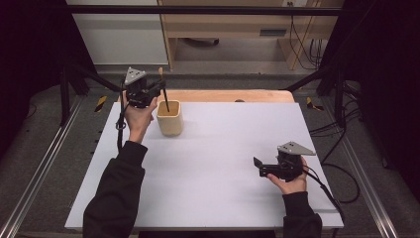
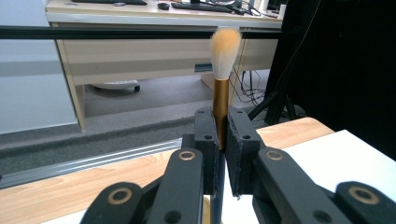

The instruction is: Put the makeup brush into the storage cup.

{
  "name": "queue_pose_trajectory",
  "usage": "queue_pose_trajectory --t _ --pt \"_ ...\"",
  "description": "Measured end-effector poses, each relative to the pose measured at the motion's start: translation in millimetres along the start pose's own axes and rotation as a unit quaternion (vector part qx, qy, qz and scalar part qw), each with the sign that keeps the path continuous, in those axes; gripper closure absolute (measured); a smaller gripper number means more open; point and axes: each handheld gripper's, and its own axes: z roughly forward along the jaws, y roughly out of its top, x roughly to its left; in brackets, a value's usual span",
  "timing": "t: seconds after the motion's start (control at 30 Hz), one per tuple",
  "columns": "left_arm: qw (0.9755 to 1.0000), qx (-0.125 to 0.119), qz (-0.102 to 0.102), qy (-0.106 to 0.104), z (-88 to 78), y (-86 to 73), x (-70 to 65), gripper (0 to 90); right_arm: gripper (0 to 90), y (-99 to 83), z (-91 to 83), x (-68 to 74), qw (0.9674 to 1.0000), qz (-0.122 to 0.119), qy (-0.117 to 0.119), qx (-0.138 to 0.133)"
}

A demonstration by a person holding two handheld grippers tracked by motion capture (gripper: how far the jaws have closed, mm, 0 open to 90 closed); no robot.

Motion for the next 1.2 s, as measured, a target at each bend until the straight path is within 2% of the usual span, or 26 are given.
queue_pose_trajectory --t 0.47,0.8,1.2 --pt "0.9998 0.019 0.004 0.007 20.5 -14.3 2.5 83.4 0.4 -0.2 -0.6 -1.4 1.0000 0.001 -0.002 -0.001" --pt "0.9995 0.030 0.010 0.004 27.5 -21.2 -1.3 83.3 0.5 -0.1 -0.9 -1.5 1.0000 0.001 -0.002 -0.001" --pt "0.9990 0.044 0.007 0.002 30.7 -42.5 1.9 83.4 0.5 -0.4 -0.1 -1.0 1.0000 0.001 -0.002 0.000"
